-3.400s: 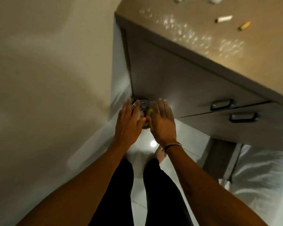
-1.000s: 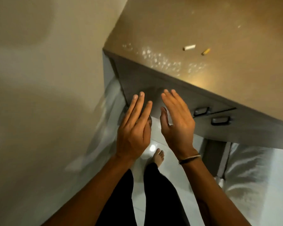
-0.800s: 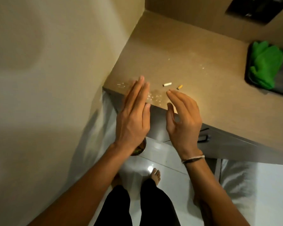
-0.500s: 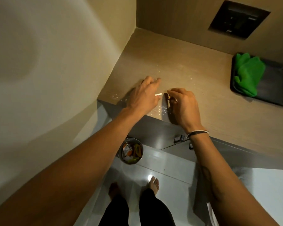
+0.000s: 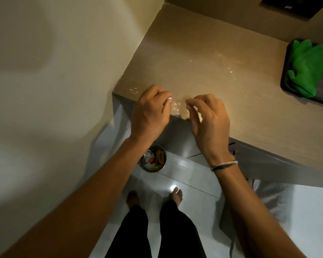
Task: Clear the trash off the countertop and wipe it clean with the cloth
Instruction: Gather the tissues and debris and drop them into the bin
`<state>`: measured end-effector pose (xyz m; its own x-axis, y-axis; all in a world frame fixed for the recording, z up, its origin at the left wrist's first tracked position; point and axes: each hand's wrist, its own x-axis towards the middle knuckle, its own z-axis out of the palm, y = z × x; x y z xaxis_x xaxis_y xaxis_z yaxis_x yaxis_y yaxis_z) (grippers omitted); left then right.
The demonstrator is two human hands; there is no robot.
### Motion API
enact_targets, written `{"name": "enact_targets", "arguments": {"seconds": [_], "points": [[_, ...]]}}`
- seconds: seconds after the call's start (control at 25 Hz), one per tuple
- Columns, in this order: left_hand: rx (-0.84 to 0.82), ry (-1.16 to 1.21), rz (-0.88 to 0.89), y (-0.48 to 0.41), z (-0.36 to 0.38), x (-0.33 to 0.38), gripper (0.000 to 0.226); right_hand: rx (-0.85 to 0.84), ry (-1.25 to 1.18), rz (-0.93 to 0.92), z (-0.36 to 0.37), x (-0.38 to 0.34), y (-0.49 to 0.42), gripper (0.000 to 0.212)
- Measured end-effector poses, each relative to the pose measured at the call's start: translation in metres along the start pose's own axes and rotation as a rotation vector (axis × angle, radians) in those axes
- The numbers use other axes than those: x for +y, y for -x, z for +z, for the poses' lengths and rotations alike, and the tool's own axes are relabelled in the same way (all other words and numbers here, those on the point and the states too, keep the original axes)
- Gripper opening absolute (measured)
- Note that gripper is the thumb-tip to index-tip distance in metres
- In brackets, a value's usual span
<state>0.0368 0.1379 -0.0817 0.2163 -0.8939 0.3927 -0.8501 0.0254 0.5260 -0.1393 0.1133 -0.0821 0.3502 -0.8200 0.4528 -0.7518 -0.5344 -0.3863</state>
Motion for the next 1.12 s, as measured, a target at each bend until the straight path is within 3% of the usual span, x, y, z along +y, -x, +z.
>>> {"name": "enact_targets", "arguments": {"seconds": [0.12, 0.32, 0.48, 0.64, 0.76, 0.92, 1.12], "points": [[0.064, 0.009, -0.196, 0.086, -0.012, -0.035, 0.012, -0.096, -0.138, -0.05, 0.033, -0.037, 0.065, 0.019], [-0.359, -0.022, -0.531, 0.189, 0.048, -0.108, 0.015, -0.627, -0.058, 0.155, 0.138, -0.029, 0.151, 0.017], [-0.514, -0.098, -0.592, 0.231, 0.142, -0.176, 0.02, -0.842, 0.051, 0.18, 0.245, 0.02, 0.196, 0.021], [-0.627, -0.081, -0.592, 0.261, 0.244, -0.231, 0.027, -0.872, 0.079, 0.186, 0.343, 0.068, 0.231, 0.033], [-0.639, -0.095, -0.585, 0.276, 0.281, -0.249, 0.038, -0.921, 0.054, 0.196, 0.379, 0.086, 0.249, 0.04], [-0.632, -0.107, -0.613, 0.294, 0.268, -0.256, 0.039, -0.957, 0.045, 0.207, 0.372, 0.091, 0.266, 0.043], [-0.652, -0.083, -0.521, 0.292, 0.203, -0.225, 0.048, -0.917, -0.029, 0.304, 0.307, 0.068, 0.256, 0.054]]}}
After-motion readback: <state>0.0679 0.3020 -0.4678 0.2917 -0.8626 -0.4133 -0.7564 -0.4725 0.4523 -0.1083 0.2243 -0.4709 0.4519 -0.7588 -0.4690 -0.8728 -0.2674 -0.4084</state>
